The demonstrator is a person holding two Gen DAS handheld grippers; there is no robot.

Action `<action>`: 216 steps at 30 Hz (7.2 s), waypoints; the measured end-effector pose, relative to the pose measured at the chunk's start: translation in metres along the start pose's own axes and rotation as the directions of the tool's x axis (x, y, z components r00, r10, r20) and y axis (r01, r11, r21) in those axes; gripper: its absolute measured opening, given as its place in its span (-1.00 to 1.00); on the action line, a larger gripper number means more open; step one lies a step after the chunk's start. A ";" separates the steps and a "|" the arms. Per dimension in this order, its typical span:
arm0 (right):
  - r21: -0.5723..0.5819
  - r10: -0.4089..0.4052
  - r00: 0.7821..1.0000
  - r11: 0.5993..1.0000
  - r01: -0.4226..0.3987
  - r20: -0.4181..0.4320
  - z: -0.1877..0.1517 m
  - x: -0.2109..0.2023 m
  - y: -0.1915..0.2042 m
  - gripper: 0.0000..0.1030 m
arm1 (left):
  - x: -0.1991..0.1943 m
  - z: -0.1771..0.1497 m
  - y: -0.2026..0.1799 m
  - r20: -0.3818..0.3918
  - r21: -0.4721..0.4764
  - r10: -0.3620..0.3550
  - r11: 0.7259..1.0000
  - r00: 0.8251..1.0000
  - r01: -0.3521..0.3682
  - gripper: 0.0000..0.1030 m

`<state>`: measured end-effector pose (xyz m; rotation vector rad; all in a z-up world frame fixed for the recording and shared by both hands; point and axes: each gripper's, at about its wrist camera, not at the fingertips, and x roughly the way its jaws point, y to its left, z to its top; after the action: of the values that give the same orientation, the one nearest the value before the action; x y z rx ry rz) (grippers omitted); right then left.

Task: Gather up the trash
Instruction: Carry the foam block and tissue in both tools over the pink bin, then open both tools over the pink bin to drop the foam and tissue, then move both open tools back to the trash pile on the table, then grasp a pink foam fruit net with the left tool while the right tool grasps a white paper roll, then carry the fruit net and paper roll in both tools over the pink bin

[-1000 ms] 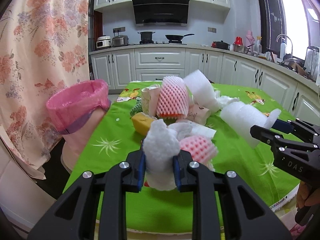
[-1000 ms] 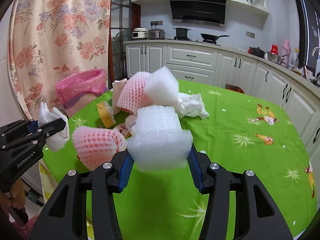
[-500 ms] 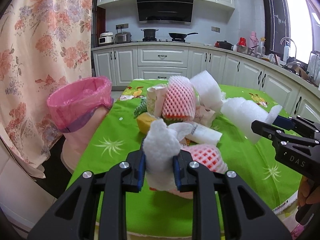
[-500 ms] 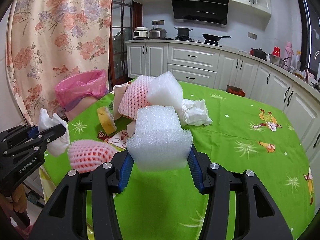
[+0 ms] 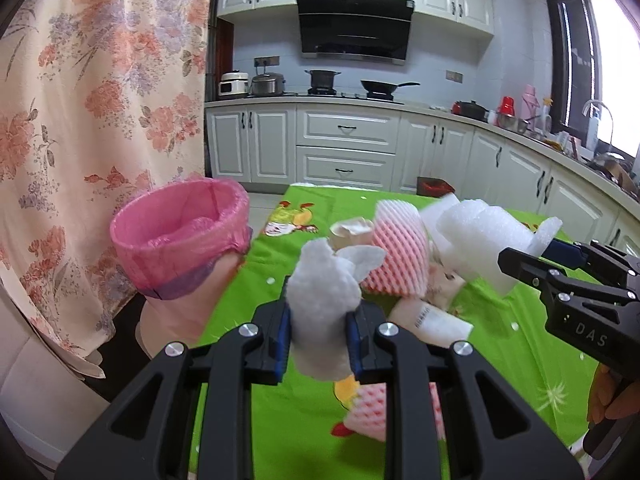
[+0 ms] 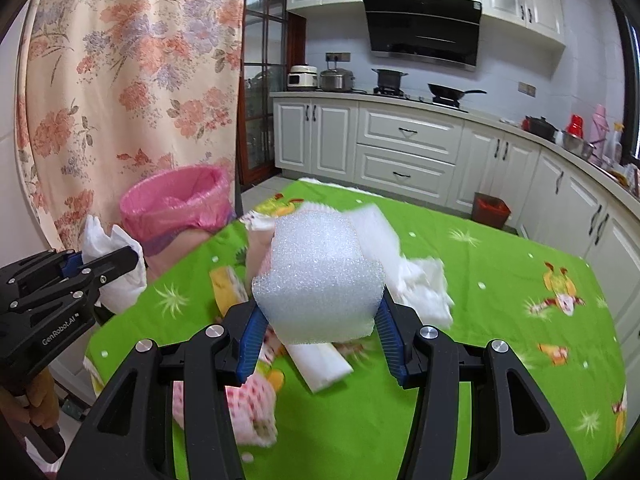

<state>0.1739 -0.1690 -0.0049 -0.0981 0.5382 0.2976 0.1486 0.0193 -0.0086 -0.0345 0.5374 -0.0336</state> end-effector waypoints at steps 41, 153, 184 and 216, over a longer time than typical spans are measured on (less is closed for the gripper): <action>-0.037 0.425 0.899 0.902 -0.431 -0.111 0.152 0.235 0.160 -0.05 | 0.165 0.101 0.232 -0.089 -0.165 0.376 0.908 0.922 -0.386 -0.55; -0.010 0.125 0.940 0.991 -0.135 -0.318 -0.063 0.128 -0.008 -0.03 | 0.063 -0.050 -0.014 -0.083 0.113 -0.072 0.990 0.994 0.081 -0.59; -0.006 0.215 0.975 0.976 -0.216 -0.062 -0.036 0.022 -0.006 -0.49 | 0.008 -0.039 -0.031 0.030 0.137 -0.106 0.985 0.994 0.100 -0.59; -0.107 0.421 0.906 0.900 -0.423 -0.041 0.097 0.136 0.113 -0.48 | 0.052 0.068 0.140 0.176 -0.044 0.157 0.988 0.972 -0.151 -0.57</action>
<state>0.2986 -0.0108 0.0059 -0.0934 0.5564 0.7548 0.2312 0.1586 0.0177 -0.0246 0.3594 0.1284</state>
